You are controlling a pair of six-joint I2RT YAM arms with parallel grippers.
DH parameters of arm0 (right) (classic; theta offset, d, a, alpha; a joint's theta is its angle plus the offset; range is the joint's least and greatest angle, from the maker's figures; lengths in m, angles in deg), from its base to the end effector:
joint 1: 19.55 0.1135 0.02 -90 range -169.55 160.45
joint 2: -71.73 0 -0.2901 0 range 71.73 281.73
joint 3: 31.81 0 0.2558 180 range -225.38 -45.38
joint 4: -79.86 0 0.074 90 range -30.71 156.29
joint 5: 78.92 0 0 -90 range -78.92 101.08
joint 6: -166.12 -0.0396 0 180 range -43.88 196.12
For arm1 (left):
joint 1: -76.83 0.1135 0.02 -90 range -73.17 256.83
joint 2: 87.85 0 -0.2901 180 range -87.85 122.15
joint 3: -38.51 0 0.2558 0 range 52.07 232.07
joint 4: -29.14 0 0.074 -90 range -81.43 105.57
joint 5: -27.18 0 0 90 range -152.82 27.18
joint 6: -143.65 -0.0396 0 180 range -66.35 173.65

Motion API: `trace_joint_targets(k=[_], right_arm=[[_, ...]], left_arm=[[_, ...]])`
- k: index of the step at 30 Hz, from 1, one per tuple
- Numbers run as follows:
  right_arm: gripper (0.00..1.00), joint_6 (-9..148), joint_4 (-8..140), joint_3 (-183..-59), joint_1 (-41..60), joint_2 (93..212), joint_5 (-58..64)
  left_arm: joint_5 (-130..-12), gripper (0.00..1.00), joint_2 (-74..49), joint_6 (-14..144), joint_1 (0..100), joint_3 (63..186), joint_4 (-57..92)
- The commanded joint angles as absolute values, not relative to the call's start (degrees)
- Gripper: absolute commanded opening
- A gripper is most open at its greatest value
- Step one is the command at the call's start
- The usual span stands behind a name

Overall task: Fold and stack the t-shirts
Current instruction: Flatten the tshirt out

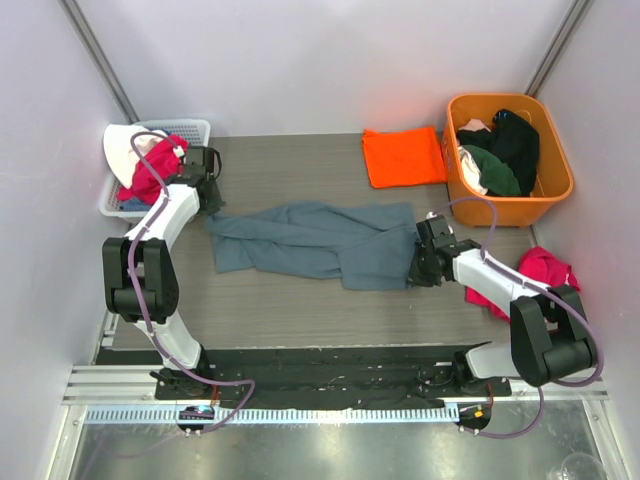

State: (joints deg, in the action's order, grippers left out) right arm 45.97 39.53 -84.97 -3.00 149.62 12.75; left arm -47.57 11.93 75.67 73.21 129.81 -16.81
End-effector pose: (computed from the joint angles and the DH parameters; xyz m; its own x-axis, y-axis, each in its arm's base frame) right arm 0.2298 0.0671 0.1871 -0.8887 0.2597 -0.3779 0.2005 0.9613 0.1889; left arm 0.3874 -0.0141 0.2704 -0.7182 -0.3170 -0.6195 -0.3895 0.9208 -0.0198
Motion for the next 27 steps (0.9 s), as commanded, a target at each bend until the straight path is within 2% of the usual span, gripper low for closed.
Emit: trace_joint_targets(k=[1, 4, 5, 7, 8, 9, 15, 27], right_arm=[[0.01, 45.54, 36.86, -86.85, -2.85, 144.78, 15.99], [0.01, 45.62, 34.40, -89.22, -2.94, 143.63, 19.94], [0.01, 45.62, 33.78, -89.84, -3.12, 143.36, 20.65], [0.01, 46.06, 32.72, -91.42, -3.47, 143.45, 21.71], [0.01, 46.15, 32.54, -91.69, -3.47, 143.36, 21.97], [0.01, 46.41, 32.37, -92.04, -3.73, 143.36, 22.23], [0.01, 47.12, 31.05, -93.45, -4.79, 143.28, 23.99], [0.01, 50.11, 30.52, -96.09, -9.44, 145.03, 23.47]], left_arm=[[-48.14, 0.01, 11.81, 75.45, 73.49, 131.96, -16.68], [-47.97, 0.15, 11.46, 75.63, 73.49, 131.97, -17.47], [-47.62, 0.32, 11.11, 75.37, 73.49, 131.88, -17.82], [-47.35, 0.40, 10.67, 75.36, 73.49, 131.27, -18.00], [-46.91, 0.52, 10.24, 75.19, 73.58, 131.09, -18.00], [-46.74, 0.59, 10.06, 75.01, 73.49, 130.83, -18.09], [-47.17, 0.65, 8.30, 74.84, 73.49, 128.37, -18.18], [-53.14, 0.65, 2.68, 77.56, 73.49, 116.51, -12.91]])
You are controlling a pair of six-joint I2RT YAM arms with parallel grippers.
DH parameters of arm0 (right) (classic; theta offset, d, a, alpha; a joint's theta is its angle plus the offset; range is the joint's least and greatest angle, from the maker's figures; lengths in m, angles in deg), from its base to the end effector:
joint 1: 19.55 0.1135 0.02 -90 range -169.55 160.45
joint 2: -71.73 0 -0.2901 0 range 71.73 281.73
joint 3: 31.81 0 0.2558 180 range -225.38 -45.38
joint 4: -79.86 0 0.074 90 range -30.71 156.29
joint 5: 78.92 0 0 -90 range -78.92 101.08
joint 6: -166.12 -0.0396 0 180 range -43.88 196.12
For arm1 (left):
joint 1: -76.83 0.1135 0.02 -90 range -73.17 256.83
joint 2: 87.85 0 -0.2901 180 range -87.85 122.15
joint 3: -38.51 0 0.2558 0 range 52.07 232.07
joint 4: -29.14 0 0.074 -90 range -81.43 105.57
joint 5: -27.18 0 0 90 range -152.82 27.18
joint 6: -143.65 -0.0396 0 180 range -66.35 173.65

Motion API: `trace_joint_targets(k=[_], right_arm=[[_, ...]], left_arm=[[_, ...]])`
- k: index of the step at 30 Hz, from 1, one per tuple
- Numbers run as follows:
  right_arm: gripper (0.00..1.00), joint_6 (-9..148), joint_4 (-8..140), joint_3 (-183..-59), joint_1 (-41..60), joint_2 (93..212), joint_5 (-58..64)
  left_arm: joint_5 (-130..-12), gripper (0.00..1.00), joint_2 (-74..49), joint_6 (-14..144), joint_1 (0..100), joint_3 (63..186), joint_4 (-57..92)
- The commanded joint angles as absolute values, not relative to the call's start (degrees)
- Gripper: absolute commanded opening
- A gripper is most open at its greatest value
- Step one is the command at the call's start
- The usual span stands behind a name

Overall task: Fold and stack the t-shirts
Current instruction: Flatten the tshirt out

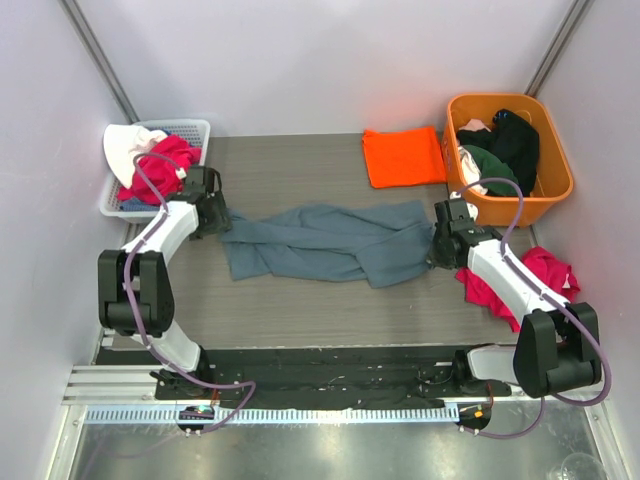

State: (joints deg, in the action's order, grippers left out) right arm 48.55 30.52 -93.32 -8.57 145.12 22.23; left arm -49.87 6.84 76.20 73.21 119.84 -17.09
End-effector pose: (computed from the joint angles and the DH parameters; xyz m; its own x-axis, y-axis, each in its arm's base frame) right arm 0.2388 0.0385 0.2399 -0.8069 0.3060 -0.5052 0.3136 0.9468 0.0726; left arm 0.3495 -0.0132 0.2464 -0.7751 -0.3254 -0.5416 -0.3778 0.9258 -0.0156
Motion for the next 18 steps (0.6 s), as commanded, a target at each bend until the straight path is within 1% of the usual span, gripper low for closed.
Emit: trace_joint_targets(k=[1, 6, 18], right_arm=[[0.01, 50.28, 30.52, -96.18, -9.62, 145.12, 23.38], [0.01, 50.72, 30.52, -96.18, -10.06, 145.38, 22.94], [0.01, 51.25, 30.52, -96.09, -10.24, 146.35, 22.50]], left_arm=[[-54.89, 0.64, 2.41, 77.65, 73.49, 115.97, -11.60], [-58.51, 0.62, 2.76, 78.26, 73.49, 114.30, -7.99], [-57.63, 0.62, 9.26, 77.38, 73.49, 117.02, -5.34]])
